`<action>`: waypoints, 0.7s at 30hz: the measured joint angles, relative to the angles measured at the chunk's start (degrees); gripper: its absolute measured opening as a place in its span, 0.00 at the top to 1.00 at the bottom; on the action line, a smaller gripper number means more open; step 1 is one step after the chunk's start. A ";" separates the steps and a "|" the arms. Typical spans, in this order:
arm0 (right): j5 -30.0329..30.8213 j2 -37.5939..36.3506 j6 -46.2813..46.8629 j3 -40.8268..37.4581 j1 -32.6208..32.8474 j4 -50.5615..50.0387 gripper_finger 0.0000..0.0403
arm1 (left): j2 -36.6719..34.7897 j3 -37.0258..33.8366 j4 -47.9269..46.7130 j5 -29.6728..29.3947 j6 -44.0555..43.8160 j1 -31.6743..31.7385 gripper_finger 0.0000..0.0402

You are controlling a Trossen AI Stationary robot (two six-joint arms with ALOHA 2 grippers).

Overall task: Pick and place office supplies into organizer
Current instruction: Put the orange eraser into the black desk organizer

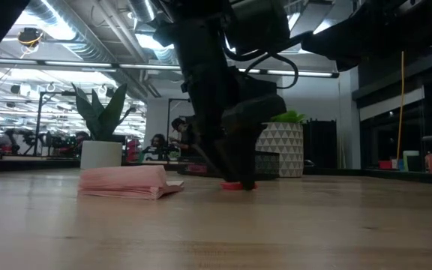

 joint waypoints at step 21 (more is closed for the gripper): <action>-0.02 0.00 1.45 0.00 0.00 -0.97 0.98 | 0.07 -0.04 -0.13 -0.57 8.49 -1.15 0.81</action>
